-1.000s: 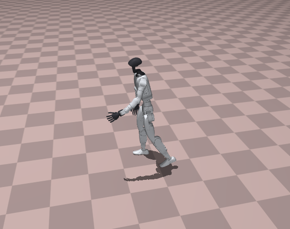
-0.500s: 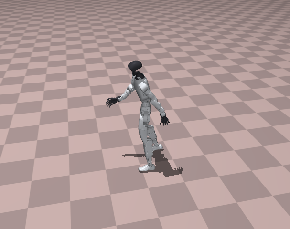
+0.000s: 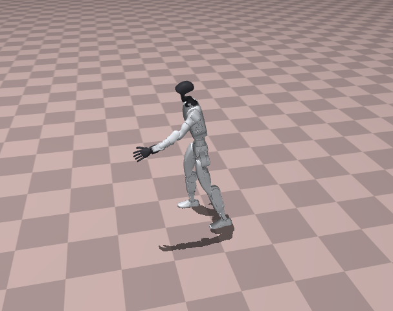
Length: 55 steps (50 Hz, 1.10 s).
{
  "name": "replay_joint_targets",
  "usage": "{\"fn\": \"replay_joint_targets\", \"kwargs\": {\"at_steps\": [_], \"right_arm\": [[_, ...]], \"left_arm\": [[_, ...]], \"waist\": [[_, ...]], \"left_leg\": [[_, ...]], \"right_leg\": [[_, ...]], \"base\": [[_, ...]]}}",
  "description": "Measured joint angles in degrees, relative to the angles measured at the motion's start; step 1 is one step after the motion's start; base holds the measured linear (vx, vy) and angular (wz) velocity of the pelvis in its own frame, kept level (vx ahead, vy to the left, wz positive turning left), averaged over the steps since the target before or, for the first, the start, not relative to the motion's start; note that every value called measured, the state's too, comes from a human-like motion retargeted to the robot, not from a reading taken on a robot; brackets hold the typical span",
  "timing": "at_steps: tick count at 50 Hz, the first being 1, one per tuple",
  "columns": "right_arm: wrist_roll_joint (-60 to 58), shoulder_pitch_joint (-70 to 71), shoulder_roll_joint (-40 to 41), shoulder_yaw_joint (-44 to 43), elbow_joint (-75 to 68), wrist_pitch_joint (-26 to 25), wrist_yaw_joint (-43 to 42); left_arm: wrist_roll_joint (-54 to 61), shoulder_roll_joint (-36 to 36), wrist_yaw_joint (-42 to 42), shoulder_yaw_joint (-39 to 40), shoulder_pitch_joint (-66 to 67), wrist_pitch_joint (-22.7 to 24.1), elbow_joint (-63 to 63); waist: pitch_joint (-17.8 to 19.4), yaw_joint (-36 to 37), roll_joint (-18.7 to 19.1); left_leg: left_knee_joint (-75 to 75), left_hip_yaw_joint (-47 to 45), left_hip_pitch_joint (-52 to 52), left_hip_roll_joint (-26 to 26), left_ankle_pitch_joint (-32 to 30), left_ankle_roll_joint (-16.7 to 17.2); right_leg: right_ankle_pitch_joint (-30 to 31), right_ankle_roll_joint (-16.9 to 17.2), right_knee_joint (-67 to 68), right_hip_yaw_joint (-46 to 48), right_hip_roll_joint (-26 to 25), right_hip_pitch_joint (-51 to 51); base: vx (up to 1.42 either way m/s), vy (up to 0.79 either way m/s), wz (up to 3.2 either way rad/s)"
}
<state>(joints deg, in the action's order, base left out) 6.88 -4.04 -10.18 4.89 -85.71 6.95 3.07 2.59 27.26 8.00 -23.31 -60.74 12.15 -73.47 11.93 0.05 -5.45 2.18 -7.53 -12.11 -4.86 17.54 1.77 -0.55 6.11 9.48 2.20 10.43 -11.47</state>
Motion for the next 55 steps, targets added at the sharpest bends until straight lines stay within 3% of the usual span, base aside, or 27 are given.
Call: {"fn": "replay_joint_targets", "kwargs": {"at_steps": [5, 8, 13, 15, 20, 22, 25, 30, 33, 36, 40, 45, 50, 55], "right_arm": [[2.28, 6.13, 0.36, -0.37, 0.17, 0.86, -4.55], [1.96, 12.59, -0.55, 2.76, -1.81, 0.16, -4.7], [-3.69, 24.86, -3.41, 6.23, -3.44, -2.4, -1.71], [-5.89, 30.39, -4.33, 5.84, -2.49, -2.94, -0.65], [0.59, 39.63, -5.34, 3.79, 4.77, 2.58, -12.08], [3.16, 42.67, -5.3, 3.32, 8.66, 4.08, -13.62], [8.63, 45.44, -5.2, 3.85, 14.73, 6.89, -16.04], [15.77, 44.59, -5.65, 5.57, 21.68, 12.18, -18.57], [18.87, 39.97, -5.5, 3.68, 23.56, 14.37, -18.27], [20.21, 33.36, -4.05, 1.11, 22.65, 15.15, -17.65], [16.46, 23.6, -1.46, -2.94, 17.32, 13.02, -17.96], [9.49, 13.66, 0.96, -6.37, 6.09, 7.74, -13.78], [6.56, 7.89, 0.37, -6.97, -4.21, 3.56, -5.99], [7.06, 5.44, -2.22, -8.82, -6.18, 0.17, -4.02]], "left_arm": [[6.05, 0.63, 7.25, 2.6, -1.75, 2.18, 6.43], [8.57, -1.97, 8.53, 6.19, 5.84, 2.41, 13.65], [5.57, -7.69, -4.24, 12.64, 27.85, -1.12, 22.6], [3.82, -10.68, -9.26, 15.57, 36.05, -3.11, 20.84], [4.59, -16.74, -8.52, 20.0, 52.57, -3.87, -0.88], [4.47, -17.36, -9.01, 20.05, 56.5, -5.13, -11.04], [5.73, -17.16, -11.32, 14.94, 63.59, -4.46, -20.16], [8.74, -14.66, -12.31, 14.3, 77.17, 0.17, -17.91], [16.25, -12.71, -13.32, 17.69, 80.11, 2.83, -16.56], [18.4, -11.18, -12.35, 19.78, 77.89, 3.76, -18.29], [9.45, -9.9, -5.94, 16.96, 68.1, 2.35, -20.06], [-0.51, -10.31, -4.55, 14.34, 50.22, 0.3, -17.58], [-3.3, -11.86, -6.57, 10.7, 31.11, 0.09, -12.4], [-4.23, -11.18, -3.19, 3.78, 13.35, -1.27, -6.69]], "waist": [[1.07, 1.39, 1.24], [1.29, 2.4, 1.74], [0.48, 2.16, 2.15], [-0.02, 3.64, 1.91], [0.22, 6.71, 2.19], [0.3, 9.36, 1.38], [1.3, 11.87, 0.37], [1.52, 15.43, -0.7], [1.58, 17.93, -2.81], [1.81, 18.86, -3.62], [1.43, 18.91, -2.97], [-0.1, 16.2, -2.12], [-0.74, 9.98, -1.53], [0.13, 3.52, -1.88]], "left_leg": [[2.82, 0.39, -0.24, 1.06, -0.95, -0.71], [7.36, -0.22, 0.58, 1.71, -1.96, -1.41], [26.86, -2.07, 8.56, 1.77, 3.19, -0.9], [25.17, -3.11, 8.74, 2.41, 3.74, -3.01], [30.87, -5.89, 14.98, 0.57, 5.32, -2.25], [18.85, -5.28, 13.25, 1.83, 3.08, -4.08], [8.37, -5.51, 13.86, 1.13, -0.36, -4.11], [-4.4, -12.48, 14.38, -1.8, -12.31, -0.64], [-3.33, -13.6, 12.91, -0.86, -10.06, -1.36], [0.1, -12.22, 10.86, -0.44, -5.6, -2.44], [2.78, -9.32, 9.12, -0.89, -3.12, -3.79], [3.6, -5.34, 7.99, -1.01, -1.82, -2.26], [1.69, -0.38, 4.88, 0.48, -2.66, 0.37], [0.76, 3.97, 1.05, 3.06, -2.14, 1.23]], "right_leg": [[-3.55, 2.82, -4.34, 0.73, 1.24, 4.64], [-2.99, 3.11, -7.72, 0.18, 1.74, 8.09], [-6.09, 2.77, -4.5, -1.09, 2.93, 10.0], [-5.16, 2.64, -5.82, -3.77, 2.67, 10.73], [-8.0, 2.38, 0.61, -7.49, 1.87, 11.41], [-7.0, 2.75, -0.18, -10.28, 1.73, 12.01], [-6.55, 3.95, -1.39, -11.57, 1.55, 14.8], [-6.74, 4.32, -2.46, -12.35, 0.36, 19.54], [-5.7, 5.1, -0.75, -12.94, 1.43, 20.96], [-3.3, 5.04, 5.61, -13.24, 1.13, 21.05], [-0.49, 3.51, 24.23, -11.86, -1.43, 14.55], [-6.18, 0.1, 37.51, -4.7, -1.12, 4.1], [-9.0, -0.56, 23.99, 0.28, -0.55, 0.67], [-2.25, 1.32, 0.03, 2.29, 0.82, 2.74]], "base": [[0.4, -0.19, -0.13], [0.42, -0.19, -0.27], [0.43, -0.12, -0.37], [0.44, -0.05, -0.8], [0.45, 0.04, -0.81], [0.45, 0.1, -0.87], [0.46, 0.16, -0.53], [0.5, 0.24, -0.3], [0.52, 0.29, -0.02], [0.51, 0.31, 0.34], [0.45, 0.25, 0.64], [0.39, 0.13, 0.78], [0.37, 0.05, 0.91], [0.39, -0.07, 0.75]]}}
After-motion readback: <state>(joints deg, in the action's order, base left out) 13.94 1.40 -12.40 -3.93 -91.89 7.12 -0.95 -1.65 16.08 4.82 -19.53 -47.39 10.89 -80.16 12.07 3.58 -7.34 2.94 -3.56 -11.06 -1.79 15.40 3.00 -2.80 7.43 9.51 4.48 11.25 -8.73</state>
